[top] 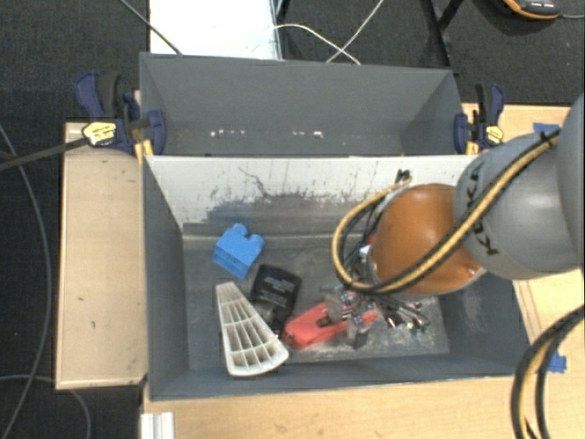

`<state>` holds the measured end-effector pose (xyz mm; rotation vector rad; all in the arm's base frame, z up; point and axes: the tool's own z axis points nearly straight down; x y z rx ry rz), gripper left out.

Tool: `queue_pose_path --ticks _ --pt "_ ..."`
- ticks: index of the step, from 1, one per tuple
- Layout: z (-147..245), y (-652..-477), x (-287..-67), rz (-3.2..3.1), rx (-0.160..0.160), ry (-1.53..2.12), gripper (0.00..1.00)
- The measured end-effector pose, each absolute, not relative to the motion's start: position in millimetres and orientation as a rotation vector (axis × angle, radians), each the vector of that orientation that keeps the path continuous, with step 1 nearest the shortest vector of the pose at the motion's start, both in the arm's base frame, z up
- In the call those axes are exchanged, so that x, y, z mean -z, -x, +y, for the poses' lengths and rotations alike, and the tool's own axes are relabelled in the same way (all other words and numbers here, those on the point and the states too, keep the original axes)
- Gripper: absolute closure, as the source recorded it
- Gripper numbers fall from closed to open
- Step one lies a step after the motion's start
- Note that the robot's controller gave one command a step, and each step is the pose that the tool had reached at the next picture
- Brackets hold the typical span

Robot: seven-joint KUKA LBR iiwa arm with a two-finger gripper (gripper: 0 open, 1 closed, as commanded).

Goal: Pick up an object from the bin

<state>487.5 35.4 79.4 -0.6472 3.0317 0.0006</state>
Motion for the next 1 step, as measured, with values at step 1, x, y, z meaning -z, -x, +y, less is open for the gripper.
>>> queue_pose_path --ticks 1 --pt "37.2 -505.8 -210.8 3.050 -0.006 0.605 1.00"
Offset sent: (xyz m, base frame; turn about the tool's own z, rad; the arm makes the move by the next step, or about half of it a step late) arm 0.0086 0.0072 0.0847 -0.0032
